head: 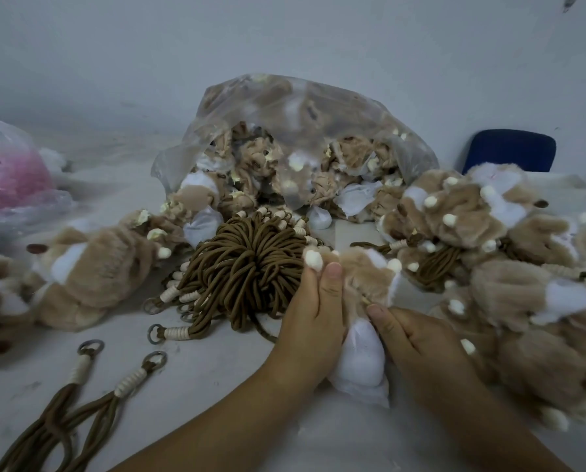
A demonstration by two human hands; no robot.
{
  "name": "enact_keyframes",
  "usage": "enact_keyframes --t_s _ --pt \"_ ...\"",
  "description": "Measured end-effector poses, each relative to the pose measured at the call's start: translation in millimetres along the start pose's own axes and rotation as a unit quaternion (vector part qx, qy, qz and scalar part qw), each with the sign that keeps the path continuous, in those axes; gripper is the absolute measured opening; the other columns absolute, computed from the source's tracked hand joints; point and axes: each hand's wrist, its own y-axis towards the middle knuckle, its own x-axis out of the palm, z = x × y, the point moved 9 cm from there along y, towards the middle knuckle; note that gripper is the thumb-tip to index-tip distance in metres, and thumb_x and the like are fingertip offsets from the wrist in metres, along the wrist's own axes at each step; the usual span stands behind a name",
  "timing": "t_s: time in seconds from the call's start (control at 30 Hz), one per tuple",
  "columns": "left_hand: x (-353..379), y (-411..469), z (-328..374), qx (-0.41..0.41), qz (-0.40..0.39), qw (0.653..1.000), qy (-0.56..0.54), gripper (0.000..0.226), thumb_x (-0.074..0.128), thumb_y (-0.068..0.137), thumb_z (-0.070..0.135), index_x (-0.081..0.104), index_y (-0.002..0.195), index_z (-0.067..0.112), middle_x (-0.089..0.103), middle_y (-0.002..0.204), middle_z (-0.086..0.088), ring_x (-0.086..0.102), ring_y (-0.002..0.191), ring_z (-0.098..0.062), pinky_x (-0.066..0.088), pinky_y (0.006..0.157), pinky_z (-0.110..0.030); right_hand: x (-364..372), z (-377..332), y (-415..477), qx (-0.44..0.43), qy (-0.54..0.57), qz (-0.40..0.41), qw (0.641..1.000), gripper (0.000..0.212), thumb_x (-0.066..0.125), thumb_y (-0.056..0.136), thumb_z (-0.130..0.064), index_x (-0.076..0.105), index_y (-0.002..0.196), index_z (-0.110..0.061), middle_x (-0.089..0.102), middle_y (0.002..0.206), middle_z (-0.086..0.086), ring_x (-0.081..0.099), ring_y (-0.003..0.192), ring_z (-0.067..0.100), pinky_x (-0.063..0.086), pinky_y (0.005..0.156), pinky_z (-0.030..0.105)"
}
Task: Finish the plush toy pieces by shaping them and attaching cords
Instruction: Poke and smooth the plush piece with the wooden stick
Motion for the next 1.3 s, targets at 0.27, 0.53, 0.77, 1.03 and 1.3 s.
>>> enact_keyframes --t_s 0.27,0.53,0.77,1.03,1.3 --pt "-11 0 1 0.02 0.01 0.999 -0.033 0.06 0.037 0.09 0.063 0.062 0.126 0.022 0.067 0.124 0.01 0.056 0.122 0.001 0.042 0.108 -0.024 1 -7 0 -0.019 -0.018 -0.023 0.999 0.047 0.039 0.088 -0.063 0.049 0.054 -0.033 0.052 0.053 -0.02 0.05 0.056 -0.001 0.033 0.053 0.014" --pt "-4 -2 -3 -0.017 -0.009 0.999 -0.042 0.064 0.03 0.086 0.071 0.073 0.086 0.023 0.076 0.087 0.014 0.069 0.089 0.004 0.048 0.074 -0.006 1 -7 1 -0.01 0.009 -0.016 1.0 0.064 0.028 0.084 -0.076 0.055 0.062 -0.023 0.057 0.06 -0.017 0.054 0.06 0.002 0.034 0.054 0.015" --pt "3 -2 -2 0.015 -0.043 0.996 0.072 0.066 0.039 0.083 0.068 0.069 0.083 0.01 0.073 0.085 -0.006 0.071 0.082 -0.016 0.057 0.081 -0.04 0 -5 1 0.0 0.001 -0.018 1.0 0.064 0.03 0.088 -0.072 0.06 0.062 -0.021 0.064 0.07 -0.019 0.058 0.069 0.002 0.044 0.062 0.023" --pt "-23 9 8 0.005 0.043 0.999 0.018 0.033 0.051 0.096 0.042 0.051 0.065 0.03 0.054 0.06 0.015 0.05 0.057 0.002 0.042 0.053 -0.013 4 -3 3 -0.014 -0.083 -0.058 0.995 0.057 0.025 0.075 -0.072 0.033 0.051 -0.022 0.051 0.06 -0.02 0.046 0.055 0.005 0.029 0.053 0.024" --pt "-44 10 10 -0.008 0.145 0.989 0.005 0.038 0.043 0.104 0.033 0.052 0.079 0.007 0.053 0.071 0.0 0.051 0.064 -0.005 0.045 0.06 -0.022 0 3 1 0.011 -0.11 -0.028 0.994 0.064 0.022 0.076 -0.075 0.031 0.053 -0.016 0.049 0.058 -0.01 0.044 0.05 0.011 0.035 0.054 0.036"
